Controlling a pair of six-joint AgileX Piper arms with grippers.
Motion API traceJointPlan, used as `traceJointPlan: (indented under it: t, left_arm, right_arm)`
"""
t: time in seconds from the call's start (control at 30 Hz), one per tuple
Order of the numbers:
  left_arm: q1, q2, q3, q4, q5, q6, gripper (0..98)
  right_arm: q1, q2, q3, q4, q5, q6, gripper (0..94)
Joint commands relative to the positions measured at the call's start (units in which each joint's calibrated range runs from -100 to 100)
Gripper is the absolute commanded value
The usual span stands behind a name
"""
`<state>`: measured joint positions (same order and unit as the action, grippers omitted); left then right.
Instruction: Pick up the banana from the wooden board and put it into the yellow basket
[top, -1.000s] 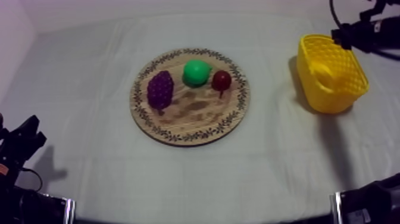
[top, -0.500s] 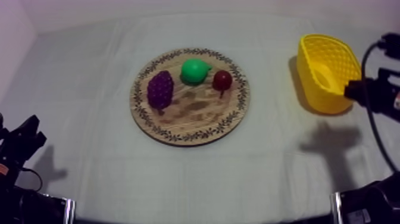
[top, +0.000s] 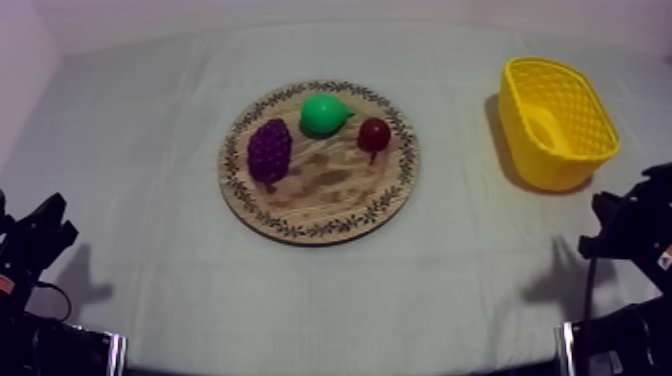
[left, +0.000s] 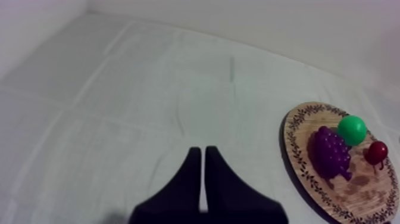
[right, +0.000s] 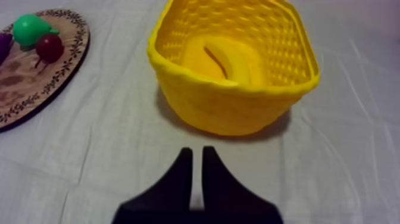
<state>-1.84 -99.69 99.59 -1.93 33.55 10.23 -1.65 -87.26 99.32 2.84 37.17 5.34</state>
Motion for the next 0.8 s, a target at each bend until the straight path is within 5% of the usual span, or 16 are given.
traceJointPlan:
  t: [0.0,0.37,0.77]
  left_arm:
    - [-0.01,-0.05,-0.04,0.0,0.0,0.01,0.0]
    - [-0.01,-0.05,-0.04,0.0,0.0,0.0,0.0]
    - [-0.01,-0.05,-0.04,0.0,0.0,0.0,0.0]
  right_arm:
    - [0.66,-3.73,0.07,-2.57,0.78,1.53,1.9]
    - [2.62,-8.31,0.13,-3.96,2.11,-0.03,1.4]
    - [2.79,-8.4,0.34,-3.99,0.67,3.92,0.6]
